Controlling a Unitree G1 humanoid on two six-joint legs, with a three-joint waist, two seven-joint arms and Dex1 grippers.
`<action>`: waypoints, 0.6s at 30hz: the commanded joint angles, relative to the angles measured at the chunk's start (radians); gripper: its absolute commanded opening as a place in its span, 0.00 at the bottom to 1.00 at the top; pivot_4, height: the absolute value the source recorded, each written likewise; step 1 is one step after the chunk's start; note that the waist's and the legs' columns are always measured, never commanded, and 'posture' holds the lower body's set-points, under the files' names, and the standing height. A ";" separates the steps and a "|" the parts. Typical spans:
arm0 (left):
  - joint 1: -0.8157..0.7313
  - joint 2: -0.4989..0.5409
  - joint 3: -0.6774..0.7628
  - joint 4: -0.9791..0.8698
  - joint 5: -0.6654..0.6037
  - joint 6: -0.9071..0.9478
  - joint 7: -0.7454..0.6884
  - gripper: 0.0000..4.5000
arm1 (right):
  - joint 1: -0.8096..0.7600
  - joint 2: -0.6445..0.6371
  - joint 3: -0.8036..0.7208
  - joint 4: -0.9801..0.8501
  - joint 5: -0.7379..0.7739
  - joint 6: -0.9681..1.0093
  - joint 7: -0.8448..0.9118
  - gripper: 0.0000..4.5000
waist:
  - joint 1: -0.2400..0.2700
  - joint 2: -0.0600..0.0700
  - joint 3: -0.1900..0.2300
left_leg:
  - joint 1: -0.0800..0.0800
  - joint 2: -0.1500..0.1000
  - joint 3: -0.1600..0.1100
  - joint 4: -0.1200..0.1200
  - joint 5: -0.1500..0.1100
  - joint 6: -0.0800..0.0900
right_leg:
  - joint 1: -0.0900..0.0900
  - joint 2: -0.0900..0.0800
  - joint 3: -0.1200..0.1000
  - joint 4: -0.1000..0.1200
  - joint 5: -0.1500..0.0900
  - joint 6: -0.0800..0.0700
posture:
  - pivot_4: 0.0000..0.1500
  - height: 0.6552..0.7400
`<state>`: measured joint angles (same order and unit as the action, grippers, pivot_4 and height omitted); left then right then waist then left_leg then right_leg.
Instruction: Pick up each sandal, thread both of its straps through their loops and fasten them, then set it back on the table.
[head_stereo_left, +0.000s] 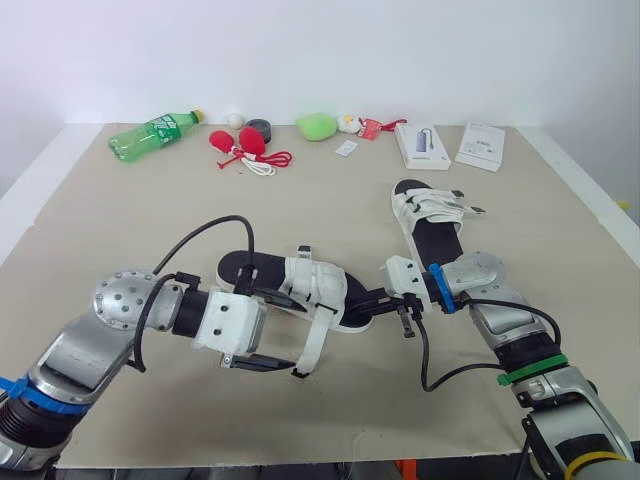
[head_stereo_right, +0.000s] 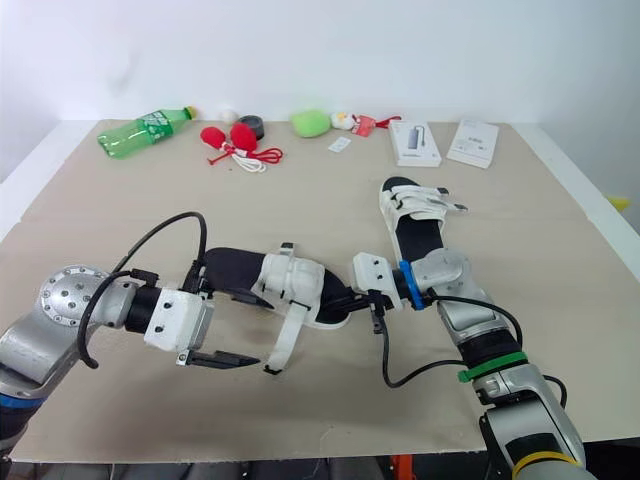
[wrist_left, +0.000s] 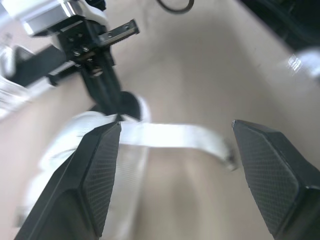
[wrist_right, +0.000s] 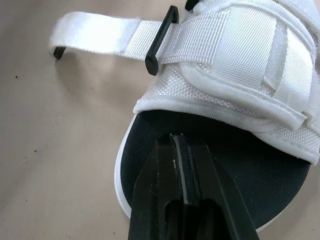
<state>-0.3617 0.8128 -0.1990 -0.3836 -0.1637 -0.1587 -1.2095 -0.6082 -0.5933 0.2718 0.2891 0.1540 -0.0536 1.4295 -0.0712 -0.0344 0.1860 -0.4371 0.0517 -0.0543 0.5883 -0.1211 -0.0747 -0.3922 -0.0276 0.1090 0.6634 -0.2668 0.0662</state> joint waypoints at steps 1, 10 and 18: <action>-0.027 -0.019 -0.057 0.136 0.186 -0.385 0.038 0.81 | 0.003 -0.002 0.027 0.034 -0.033 0.006 0.008 0.00 | 0.000 0.000 0.000 | 0.000 0.000 0.000 0.000 0.000 0.000 | 0.000 0.000 0.000 0.000 0.000 0.000 | 1.00 1.00; -0.120 -0.113 -0.135 0.399 0.368 -0.810 0.195 0.81 | -0.001 -0.002 0.027 0.037 -0.033 -0.001 0.012 0.00 | 0.002 0.001 0.000 | 0.000 0.000 0.001 -0.001 0.000 0.000 | 0.000 0.000 0.001 0.000 0.000 0.000 | 1.00 1.00; -0.192 -0.191 -0.249 0.455 0.392 -0.850 0.230 0.81 | 0.024 -0.023 0.014 0.002 -0.029 0.020 0.000 0.00 | 0.007 0.001 -0.001 | 0.000 0.000 0.001 -0.001 0.001 0.001 | 0.001 0.001 0.001 0.001 0.001 0.001 | 1.00 1.00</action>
<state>-0.5366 0.6157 -0.4421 0.0718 0.2368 -0.9882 -0.9904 -0.6059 -0.5950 0.2722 0.2810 0.1533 -0.0495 1.4274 -0.0644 -0.0330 0.1851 -0.4367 0.0521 -0.0535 0.5877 -0.1205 -0.0738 -0.3918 -0.0260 0.1105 0.6643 -0.2660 0.0676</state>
